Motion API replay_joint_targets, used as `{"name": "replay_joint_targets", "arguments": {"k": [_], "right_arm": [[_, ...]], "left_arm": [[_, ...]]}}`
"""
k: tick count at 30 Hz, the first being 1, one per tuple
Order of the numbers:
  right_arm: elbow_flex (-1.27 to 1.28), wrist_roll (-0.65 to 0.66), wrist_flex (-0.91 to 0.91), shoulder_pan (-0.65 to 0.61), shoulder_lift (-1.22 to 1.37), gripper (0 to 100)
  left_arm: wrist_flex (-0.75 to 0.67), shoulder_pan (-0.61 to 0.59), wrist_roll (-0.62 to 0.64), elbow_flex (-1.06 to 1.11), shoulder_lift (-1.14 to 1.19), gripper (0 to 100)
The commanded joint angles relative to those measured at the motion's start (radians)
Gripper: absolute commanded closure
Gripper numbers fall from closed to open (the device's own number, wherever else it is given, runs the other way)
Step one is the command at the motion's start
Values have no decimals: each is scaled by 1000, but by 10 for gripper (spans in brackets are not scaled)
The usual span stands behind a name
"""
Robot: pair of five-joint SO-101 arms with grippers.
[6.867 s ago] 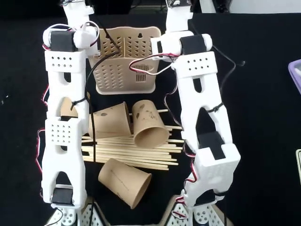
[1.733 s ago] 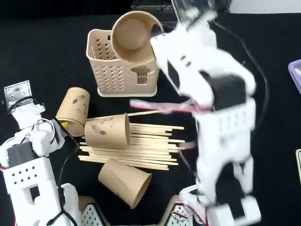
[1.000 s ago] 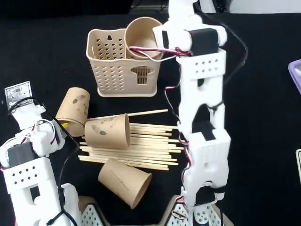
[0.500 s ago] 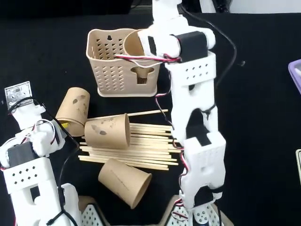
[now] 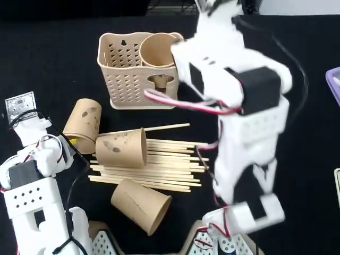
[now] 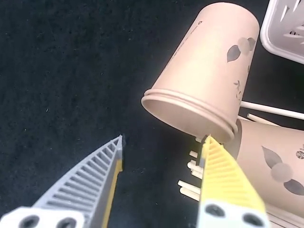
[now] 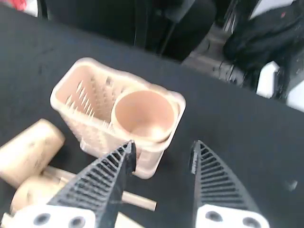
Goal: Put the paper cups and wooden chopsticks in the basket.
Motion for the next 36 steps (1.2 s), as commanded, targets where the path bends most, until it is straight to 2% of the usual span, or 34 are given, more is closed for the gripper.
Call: {"name": "replay_joint_targets", "arguments": {"k": [1, 3, 7, 11, 18, 25, 36], "right_arm": [[414, -8, 14, -61, -200, 808], [673, -8, -58, -109, -268, 808], [1168, -8, -376, -204, -374, 808], [1437, -29, -612, -239, -458, 809], [1540, -167, -735, -290, -507, 808], [1569, -173, -815, -428, -506, 808], [1728, -173, -982, -436, -506, 811]], "left_arm": [[-11, -2, 11, -7, -17, 733], [-12, -2, 11, -7, -17, 733], [-9, -4, 11, -7, -17, 733], [-9, -8, 11, -7, -17, 733], [-12, -8, 11, -7, -17, 733], [-14, -10, 11, -4, -17, 733], [-17, -10, 11, 2, -17, 733]]}}
